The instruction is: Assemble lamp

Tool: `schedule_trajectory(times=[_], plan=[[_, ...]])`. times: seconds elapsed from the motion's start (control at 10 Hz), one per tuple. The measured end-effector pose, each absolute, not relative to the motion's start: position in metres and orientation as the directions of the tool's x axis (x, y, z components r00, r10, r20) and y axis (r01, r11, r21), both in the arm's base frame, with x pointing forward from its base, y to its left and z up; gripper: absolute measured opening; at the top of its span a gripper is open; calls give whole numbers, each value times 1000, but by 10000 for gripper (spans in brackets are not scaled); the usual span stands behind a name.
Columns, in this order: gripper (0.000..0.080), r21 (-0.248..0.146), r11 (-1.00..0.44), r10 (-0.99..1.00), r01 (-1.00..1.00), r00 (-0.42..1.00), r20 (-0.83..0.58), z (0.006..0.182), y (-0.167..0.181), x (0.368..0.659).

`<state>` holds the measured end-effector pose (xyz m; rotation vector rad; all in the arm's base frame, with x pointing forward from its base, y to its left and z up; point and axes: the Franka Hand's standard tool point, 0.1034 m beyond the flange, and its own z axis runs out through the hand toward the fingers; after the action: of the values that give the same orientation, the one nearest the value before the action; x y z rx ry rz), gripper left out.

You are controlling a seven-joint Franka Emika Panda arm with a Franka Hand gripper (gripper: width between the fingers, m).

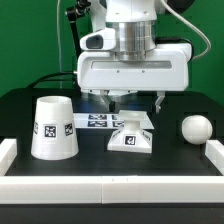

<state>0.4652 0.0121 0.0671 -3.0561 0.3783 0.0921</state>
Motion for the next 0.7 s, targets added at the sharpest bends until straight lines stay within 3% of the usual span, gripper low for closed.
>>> schedule_trajectory(times=[0.7], plan=[[700,-53,-978,-199,-203,978,-63,55,13,461]])
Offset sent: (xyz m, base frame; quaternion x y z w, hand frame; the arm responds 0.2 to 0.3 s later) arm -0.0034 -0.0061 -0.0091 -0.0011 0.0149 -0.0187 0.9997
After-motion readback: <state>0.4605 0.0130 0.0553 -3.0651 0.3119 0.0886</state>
